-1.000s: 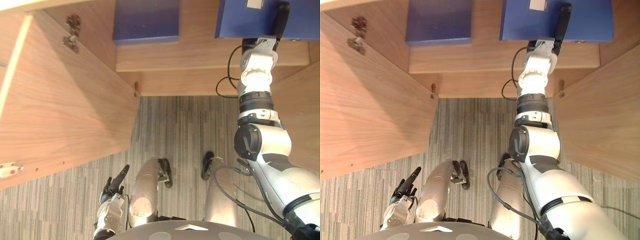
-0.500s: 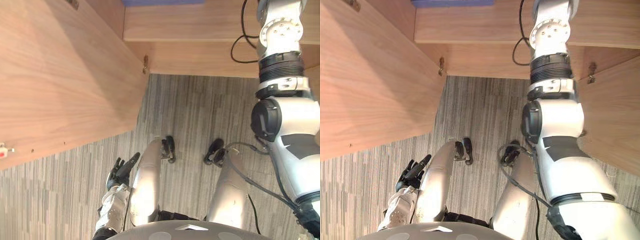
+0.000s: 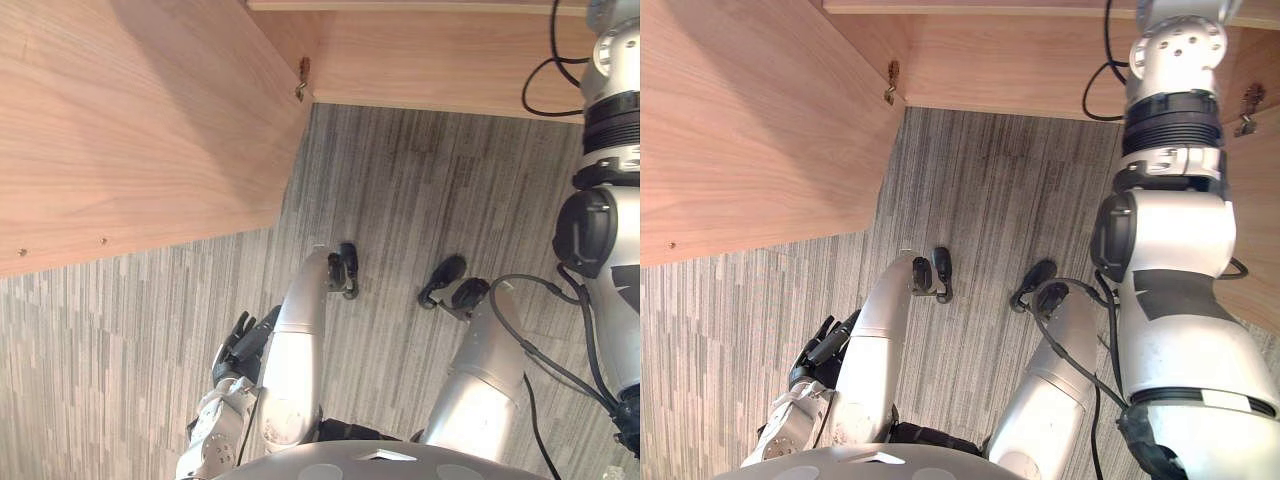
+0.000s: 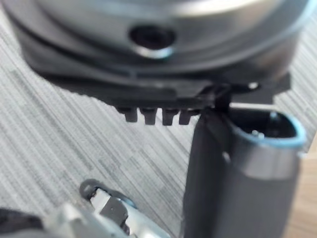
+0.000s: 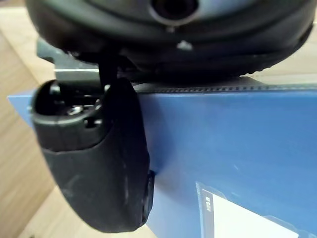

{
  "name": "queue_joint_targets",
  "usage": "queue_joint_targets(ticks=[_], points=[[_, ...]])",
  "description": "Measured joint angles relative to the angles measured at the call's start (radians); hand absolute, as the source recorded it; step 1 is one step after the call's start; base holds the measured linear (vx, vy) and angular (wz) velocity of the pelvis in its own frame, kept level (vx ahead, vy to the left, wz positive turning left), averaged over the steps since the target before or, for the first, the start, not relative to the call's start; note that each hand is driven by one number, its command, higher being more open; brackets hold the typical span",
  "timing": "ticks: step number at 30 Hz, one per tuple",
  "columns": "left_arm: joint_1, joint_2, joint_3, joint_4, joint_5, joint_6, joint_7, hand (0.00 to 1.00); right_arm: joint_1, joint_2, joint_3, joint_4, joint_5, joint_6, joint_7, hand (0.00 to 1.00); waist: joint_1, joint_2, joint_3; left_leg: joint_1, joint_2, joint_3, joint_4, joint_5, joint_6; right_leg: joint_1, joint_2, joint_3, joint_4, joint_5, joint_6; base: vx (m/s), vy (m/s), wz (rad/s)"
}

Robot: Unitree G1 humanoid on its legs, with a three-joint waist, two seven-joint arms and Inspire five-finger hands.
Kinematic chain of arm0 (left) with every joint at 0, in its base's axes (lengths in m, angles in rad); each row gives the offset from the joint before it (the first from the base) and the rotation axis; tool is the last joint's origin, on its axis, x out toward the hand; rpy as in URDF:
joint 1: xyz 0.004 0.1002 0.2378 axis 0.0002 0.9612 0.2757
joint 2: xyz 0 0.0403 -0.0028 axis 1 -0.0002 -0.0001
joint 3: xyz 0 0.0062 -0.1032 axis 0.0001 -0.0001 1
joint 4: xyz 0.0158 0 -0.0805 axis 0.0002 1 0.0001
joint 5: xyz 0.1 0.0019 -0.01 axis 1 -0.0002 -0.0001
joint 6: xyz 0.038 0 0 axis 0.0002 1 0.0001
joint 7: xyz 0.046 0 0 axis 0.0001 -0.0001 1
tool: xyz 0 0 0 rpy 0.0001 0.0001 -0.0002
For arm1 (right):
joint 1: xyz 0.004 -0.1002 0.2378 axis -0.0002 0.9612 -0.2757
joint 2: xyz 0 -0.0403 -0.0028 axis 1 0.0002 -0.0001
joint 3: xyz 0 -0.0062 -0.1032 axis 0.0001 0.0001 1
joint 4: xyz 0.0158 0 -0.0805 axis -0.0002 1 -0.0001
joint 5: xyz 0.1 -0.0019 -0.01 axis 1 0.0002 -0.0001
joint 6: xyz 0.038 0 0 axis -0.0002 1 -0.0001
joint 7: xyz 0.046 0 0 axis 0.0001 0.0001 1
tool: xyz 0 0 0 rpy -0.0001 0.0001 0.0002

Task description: Walk over to the cabinet, pick up the folder, carry it to the office cabinet, place the folder inside the office cabinet, then close the office cabinet door

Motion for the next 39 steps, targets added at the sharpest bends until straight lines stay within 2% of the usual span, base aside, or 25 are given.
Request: queue_joint_targets(ticks=[3, 6, 7, 14, 20, 21, 31, 33, 36, 39], points=[[0.000, -0.018, 0.020, 0.062, 0.005, 0.022, 0.006, 1.00, 0.000, -0.044, -0.018, 0.000, 0.034, -0.035, -0.018, 0.00, -0.001, 0.009, 0.004, -0.016, -0.006, -0.007, 0.007, 0.002, -0.002, -0.016, -0.009, -0.003, 0.017, -0.007, -0.004, -0.05, -0.016, 0.13], [-0.001, -0.024, 0.035, 0.108, 0.007, 0.024, 0.018, 1.00, 0.000, -0.077, -0.020, 0.000, 0.045, -0.043, -0.022, 0.00, -0.005, 0.010, 0.004, -0.021, -0.005, -0.007, 0.010, 0.003, -0.003, -0.022, -0.009, -0.002, 0.022, -0.008, -0.005, -0.05, 0.010, 0.00], [-0.004, -0.029, 0.044, 0.123, 0.007, 0.026, 0.019, 1.00, 0.000, -0.084, -0.020, 0.000, 0.045, -0.048, -0.022, 1.00, -0.005, 0.010, 0.004, -0.022, -0.005, -0.007, 0.012, 0.003, -0.003, -0.023, -0.010, -0.001, 0.025, -0.008, -0.005, -0.06, 0.019, 0.01], [-0.049, -0.066, 0.115, 0.206, 0.011, 0.038, 0.018, 1.00, 0.000, -0.106, -0.009, -0.004, 0.045, -0.044, -0.021, 1.00, -0.018, 0.010, 0.004, -0.022, -0.002, -0.005, 0.030, 0.009, -0.004, -0.029, -0.012, 0.009, 0.046, -0.012, -0.007, -0.08, 0.023, -0.01], [-0.120, -0.090, 0.176, 0.280, 0.011, 0.040, 0.018, 1.00, -0.003, -0.104, 0.072, -0.025, -0.047, 0.052, 0.062, 1.00, -0.034, 0.010, 0.004, -0.024, 0.013, -0.005, 0.048, 0.012, -0.006, -0.032, 0.000, 0.014, 0.055, -0.014, -0.005, -0.09, 0.028, -0.06], [-0.135, -0.090, 0.179, 0.280, 0.011, 0.040, 0.014, 1.00, -0.003, -0.104, 0.077, -0.037, -0.095, 0.084, 0.103, 1.00, -0.037, 0.010, 0.004, -0.024, 0.014, -0.005, 0.047, 0.015, -0.007, -0.033, 0.001, 0.015, 0.057, -0.015, -0.004, -0.07, 0.018, -0.01], [-0.169, -0.105, 0.258, 0.322, 0.048, 0.039, -0.022, 1.00, -0.003, -0.104, 0.154, -0.010, -0.240, 0.207, 0.242, 1.00, -0.064, 0.007, 0.004, -0.006, 0.014, -0.006, 0.037, 0.021, -0.015, -0.018, 0.003, 0.014, 0.055, -0.010, -0.011, -0.04, 0.032, 0.00], [-0.173, -0.106, 0.285, 0.333, 0.048, 0.039, -0.026, 1.00, 0.001, -0.104, 0.171, 0.040, -0.277, 0.239, 0.267, 1.00, -0.064, -0.007, 0.001, 0.022, 0.014, -0.002, 0.016, 0.027, -0.021, 0.006, 0.007, 0.011, 0.037, -0.009, -0.012, -0.03, 0.030, -0.03], [-0.189, -0.099, 0.333, 0.351, 0.049, 0.037, -0.031, 1.00, 0.048, -0.104, 0.183, 0.086, -0.386, 0.301, 0.327, 1.00, -0.068, -0.047, -0.003, 0.071, 0.015, -0.002, -0.027, 0.039, -0.029, 0.055, 0.018, -0.001, 0.001, -0.004, -0.017, -0.01, 0.005, -0.01], [-0.191, -0.105, 0.335, 0.370, 0.051, 0.039, -0.047, 1.00, 0.082, -0.104, 0.190, 0.136, -0.471, 0.363, 0.366, 1.00, -0.075, -0.054, -0.004, 0.138, 0.015, 0.000, -0.069, 0.043, -0.030, 0.130, 0.023, -0.018, -0.043, 0.004, -0.026, 0.01, 0.013, -0.01]])
